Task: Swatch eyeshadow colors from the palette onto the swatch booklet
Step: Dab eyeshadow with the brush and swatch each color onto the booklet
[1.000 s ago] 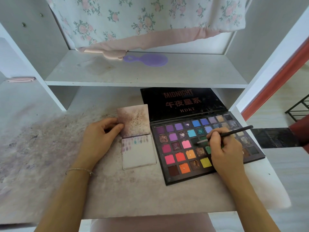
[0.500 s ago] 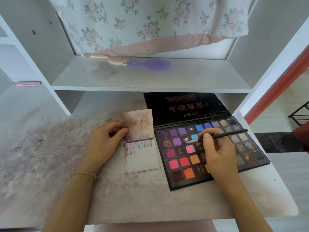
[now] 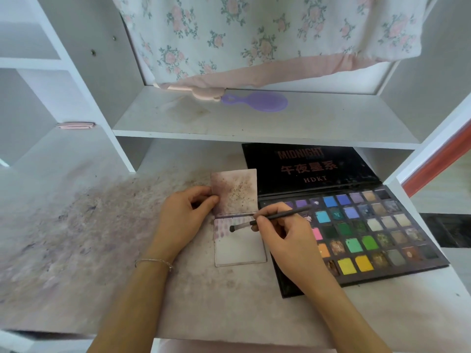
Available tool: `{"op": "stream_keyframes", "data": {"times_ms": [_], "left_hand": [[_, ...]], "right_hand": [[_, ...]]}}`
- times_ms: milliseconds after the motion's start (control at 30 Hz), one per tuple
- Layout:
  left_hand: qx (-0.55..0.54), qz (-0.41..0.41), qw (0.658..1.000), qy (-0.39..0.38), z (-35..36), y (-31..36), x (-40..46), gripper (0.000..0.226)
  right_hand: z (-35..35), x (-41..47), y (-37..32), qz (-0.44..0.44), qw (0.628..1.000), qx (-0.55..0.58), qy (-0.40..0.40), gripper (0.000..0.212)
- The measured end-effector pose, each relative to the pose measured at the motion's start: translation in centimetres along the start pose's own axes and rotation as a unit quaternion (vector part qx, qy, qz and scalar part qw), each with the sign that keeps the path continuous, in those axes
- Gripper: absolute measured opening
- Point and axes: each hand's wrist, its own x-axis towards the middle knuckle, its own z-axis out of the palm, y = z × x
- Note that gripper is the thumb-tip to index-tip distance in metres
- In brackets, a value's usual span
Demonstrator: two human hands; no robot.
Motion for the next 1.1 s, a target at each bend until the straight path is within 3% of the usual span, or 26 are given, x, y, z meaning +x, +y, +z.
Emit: {"op": "stream_keyframes", "data": {"times_ms": [1100], "left_hand": [[0.012,-0.017,1.0,-0.002,0.02,0.13,-0.04,0.013]], "right_hand": [[0.25,0.11,-0.01,0.036,0.999,-0.036,-0.016,0.019]]}}
